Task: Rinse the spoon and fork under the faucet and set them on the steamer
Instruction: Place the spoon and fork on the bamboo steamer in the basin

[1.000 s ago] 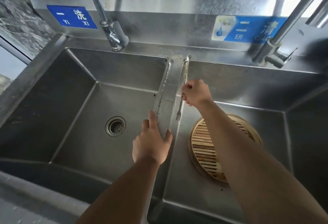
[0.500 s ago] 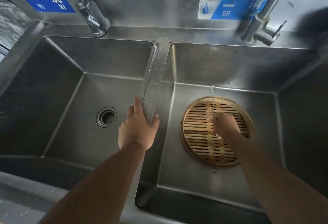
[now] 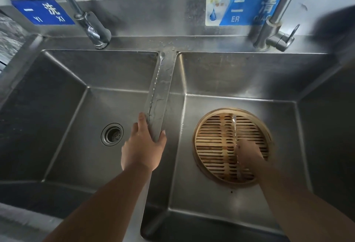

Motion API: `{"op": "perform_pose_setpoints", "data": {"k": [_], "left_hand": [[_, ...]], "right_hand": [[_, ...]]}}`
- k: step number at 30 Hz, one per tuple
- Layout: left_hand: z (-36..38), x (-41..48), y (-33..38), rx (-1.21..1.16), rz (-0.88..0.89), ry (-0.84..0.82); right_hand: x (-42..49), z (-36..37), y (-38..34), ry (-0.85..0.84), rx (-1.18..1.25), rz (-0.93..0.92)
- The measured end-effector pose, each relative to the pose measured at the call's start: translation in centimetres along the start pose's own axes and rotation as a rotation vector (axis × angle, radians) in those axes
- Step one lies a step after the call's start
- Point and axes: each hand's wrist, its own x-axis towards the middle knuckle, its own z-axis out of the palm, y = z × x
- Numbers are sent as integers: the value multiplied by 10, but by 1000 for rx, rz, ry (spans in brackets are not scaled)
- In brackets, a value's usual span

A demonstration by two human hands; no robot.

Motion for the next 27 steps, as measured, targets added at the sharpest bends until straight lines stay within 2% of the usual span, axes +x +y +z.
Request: {"op": "perform_pose_setpoints", "data": {"k": [27], "left_hand": [[-9,-2,8,-7,2,-25]], "right_hand": [[29,5,11,-23,-17,18]]}}
